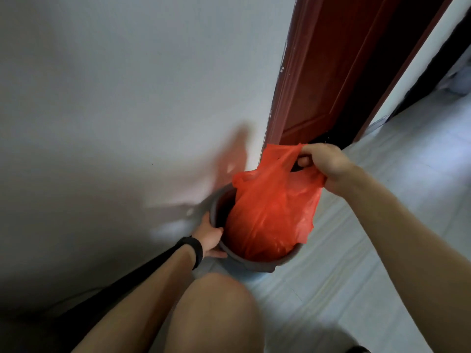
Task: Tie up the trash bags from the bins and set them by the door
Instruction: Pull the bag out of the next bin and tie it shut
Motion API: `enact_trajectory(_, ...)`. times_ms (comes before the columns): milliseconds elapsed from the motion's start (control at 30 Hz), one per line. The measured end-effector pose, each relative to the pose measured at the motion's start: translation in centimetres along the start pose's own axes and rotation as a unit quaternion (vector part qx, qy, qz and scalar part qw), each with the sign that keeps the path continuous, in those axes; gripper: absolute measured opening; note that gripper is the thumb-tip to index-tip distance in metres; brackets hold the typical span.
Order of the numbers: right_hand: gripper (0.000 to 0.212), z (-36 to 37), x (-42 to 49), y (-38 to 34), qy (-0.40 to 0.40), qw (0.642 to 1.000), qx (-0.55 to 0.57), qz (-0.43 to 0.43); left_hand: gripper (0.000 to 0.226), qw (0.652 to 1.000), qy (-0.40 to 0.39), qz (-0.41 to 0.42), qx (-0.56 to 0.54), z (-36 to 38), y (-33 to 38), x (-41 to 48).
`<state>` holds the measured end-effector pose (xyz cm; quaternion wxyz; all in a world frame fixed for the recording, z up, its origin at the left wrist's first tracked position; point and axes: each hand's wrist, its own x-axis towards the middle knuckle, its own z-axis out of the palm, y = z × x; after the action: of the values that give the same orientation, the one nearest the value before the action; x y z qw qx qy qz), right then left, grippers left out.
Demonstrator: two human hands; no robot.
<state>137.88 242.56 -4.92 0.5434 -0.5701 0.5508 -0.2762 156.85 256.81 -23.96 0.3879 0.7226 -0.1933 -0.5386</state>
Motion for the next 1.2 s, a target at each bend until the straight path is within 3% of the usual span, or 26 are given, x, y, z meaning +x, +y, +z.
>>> enact_trajectory(167,0.033,-0.4,-0.2,-2.1,0.007,0.973,0.228,-0.031,0.053,0.999,0.007,-0.020,-0.049,0.1,0.2,-0.2)
enact_trajectory(300,0.022,0.1,0.0,-1.5,-0.016,0.905,0.426,-0.001,0.047,0.998,0.024,-0.019,-0.054,0.6,0.7,-0.7)
enact_trajectory(467,0.018,0.1,-0.2,-1.5,-0.005,0.920,0.391,0.000,0.028,0.999,0.024,-0.015,-0.036,0.9,0.4,-1.3)
enact_trajectory(567,0.022,-1.0,-0.1,-2.4,0.014,0.885,0.465,0.011,0.023,0.996,0.025,-0.016,-0.089,0.5,-0.5,-1.2)
enact_trajectory(700,0.045,-4.0,0.0,-5.3,0.123,0.851,0.507,-0.050,0.023,0.995,0.064,-0.019,-0.080,-1.0,-1.2,-0.6)
enact_trajectory(800,0.033,-4.9,-0.6,-7.2,0.180,0.874,0.441,-0.097,0.023,0.995,0.057,-0.013,-0.085,-1.3,-1.2,-0.6)
enact_trajectory(967,0.024,-2.8,-2.6,-8.9,0.132,0.910,0.367,-0.137,0.018,0.998,0.038,-0.011,-0.045,0.6,1.0,-2.1)
enact_trajectory(1100,0.015,-2.2,-3.9,-10.3,0.088,0.924,0.331,-0.169,0.029,0.997,0.032,-0.018,0.072,0.2,3.6,-2.4)
enact_trajectory(1200,0.012,-2.5,-4.7,-11.2,0.090,0.931,0.306,-0.179,0.022,0.984,0.042,0.046,0.165,0.0,6.6,-3.6)
